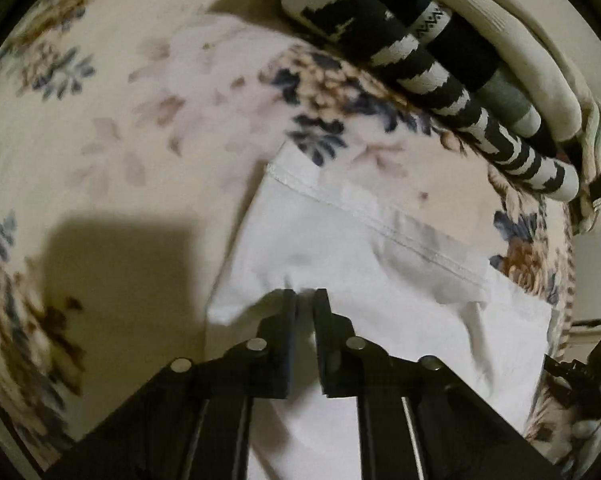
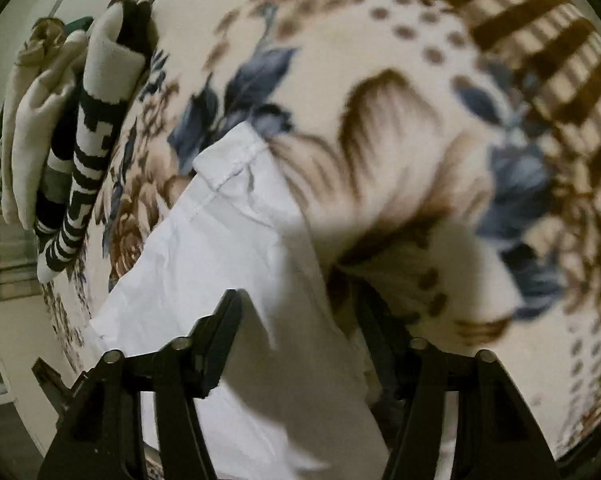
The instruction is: Fold small clothes
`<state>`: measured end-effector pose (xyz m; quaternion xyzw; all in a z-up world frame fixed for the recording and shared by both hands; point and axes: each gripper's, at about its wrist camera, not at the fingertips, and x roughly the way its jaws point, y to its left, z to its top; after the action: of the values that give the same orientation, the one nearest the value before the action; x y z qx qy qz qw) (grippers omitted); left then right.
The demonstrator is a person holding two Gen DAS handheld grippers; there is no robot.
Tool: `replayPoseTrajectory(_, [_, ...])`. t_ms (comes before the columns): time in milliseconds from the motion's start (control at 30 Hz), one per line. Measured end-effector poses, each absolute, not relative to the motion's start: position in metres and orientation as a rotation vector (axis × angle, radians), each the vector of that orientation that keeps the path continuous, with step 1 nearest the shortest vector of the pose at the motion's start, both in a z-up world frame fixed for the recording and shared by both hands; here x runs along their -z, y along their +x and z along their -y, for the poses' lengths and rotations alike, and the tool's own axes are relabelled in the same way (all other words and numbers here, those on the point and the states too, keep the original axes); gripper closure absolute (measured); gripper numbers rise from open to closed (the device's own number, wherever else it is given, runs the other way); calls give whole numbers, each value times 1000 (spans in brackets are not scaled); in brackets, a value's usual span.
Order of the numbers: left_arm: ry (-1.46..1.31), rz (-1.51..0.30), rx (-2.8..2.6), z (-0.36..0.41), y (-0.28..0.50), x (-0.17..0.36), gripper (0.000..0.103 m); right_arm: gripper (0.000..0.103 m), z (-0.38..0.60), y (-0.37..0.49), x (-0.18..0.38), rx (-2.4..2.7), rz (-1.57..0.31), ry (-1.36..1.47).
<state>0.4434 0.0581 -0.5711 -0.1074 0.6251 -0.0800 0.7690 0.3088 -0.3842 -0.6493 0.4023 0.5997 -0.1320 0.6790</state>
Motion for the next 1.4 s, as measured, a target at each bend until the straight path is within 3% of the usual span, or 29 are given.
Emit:
replayPoseTrajectory(33, [-212,-1348,164,-56,448,571,99,100,381,313,646,276,-1355,877])
replayPoseTrajectory(167, [-224,-1368,73,-88,454,578,99,100,387,320,632,324,-1323,786])
replayPoseTrajectory(300, [-458,-1400,119,-114,442,572,93,99,394,327,638,284,-1374,814])
replayPoseTrajectory(367, [-520,-1420,167,-115,427,567,68,97,390,326,631,261,-1403,777])
replayPoseTrajectory(433, [-583,-1424,198,-114,408,566,53,87,387,316,623,253,-1404,757])
replayPoseTrajectory(467, [-609,-1446,205,-111,397,570,52,68,387,308,620,251,-1396,767])
replayPoseTrajectory(500, [-622,-1468,210,-106,388,574,52,56,386,301,618,245,-1391,785])
replayPoseTrajectory(667, [-561,-1466,249,-82,363,585,58,54,377,273,638,219,-1432,902])
replayPoseTrajectory(700, [-555,-1442,267,-81,358,582,63,54,375,271,643,204,-1436,928])
replayPoseTrajectory(733, [-574,-1431,291,-78,359,578,89,54,372,269,648,187,-1435,952])
replayPoseTrajectory(767, [-618,-1419,319,-80,359,578,91,54,369,268,650,173,-1432,962])
replayPoseTrajectory(833, [-718,-1376,377,-80,361,576,91,70,364,268,649,154,-1419,951])
replayPoseTrajectory(867, [-782,-1357,398,-80,362,576,91,84,363,268,648,145,-1419,941])
replayPoseTrajectory(967, [-798,-1418,296,-91,369,593,91,95,364,268,642,163,-1396,925])
replayPoseTrajectory(1033, [-670,-1429,222,-104,369,597,91,96,373,265,638,205,-1387,909])
replayPoseTrajectory(1167, [-679,-1438,192,-112,367,593,86,97,381,269,636,208,-1394,890])
replayPoseTrajectory(1233, [-656,-1446,164,-112,361,585,76,96,382,268,634,198,-1410,897])
replayPoseTrajectory(1267, [-658,-1439,151,-116,352,575,74,92,381,265,633,201,-1425,897])
replayPoseTrajectory(1300, [-685,-1420,149,-114,344,567,72,77,379,260,630,212,-1428,904])
replayPoseTrajectory(1367, [-738,-1401,153,-117,324,559,38,51,381,238,618,246,-1376,952])
replayPoseTrajectory(1400, [-781,-1392,155,-118,314,558,36,50,380,227,615,259,-1354,981])
